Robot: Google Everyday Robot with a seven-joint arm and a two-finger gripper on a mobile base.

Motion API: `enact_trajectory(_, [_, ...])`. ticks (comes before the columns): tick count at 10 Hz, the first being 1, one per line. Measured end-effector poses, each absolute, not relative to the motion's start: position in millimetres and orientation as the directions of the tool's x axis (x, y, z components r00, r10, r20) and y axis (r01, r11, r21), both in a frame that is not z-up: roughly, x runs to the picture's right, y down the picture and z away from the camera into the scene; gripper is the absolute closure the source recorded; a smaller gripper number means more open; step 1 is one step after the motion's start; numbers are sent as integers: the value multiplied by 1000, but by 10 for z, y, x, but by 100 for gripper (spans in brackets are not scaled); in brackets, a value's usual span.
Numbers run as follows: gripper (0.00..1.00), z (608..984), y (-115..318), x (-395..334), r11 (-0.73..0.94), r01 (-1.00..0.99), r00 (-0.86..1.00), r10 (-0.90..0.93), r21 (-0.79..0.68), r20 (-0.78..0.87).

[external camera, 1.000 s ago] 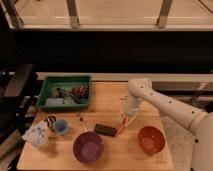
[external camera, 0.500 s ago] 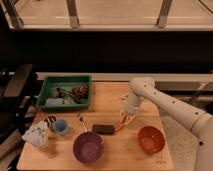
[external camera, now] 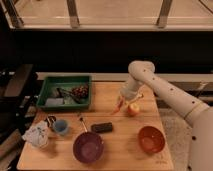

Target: Place pepper in table surface

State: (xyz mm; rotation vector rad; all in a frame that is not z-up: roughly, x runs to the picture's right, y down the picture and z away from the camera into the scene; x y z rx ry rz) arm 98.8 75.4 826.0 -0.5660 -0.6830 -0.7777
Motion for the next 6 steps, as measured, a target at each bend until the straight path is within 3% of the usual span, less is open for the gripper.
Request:
enact_trajectory(3, [100,8526,360,869,604,776,521,-448,-183,727])
enact_trajectory(6, [100,8867,421,662,617,765,511,-409,-183,756])
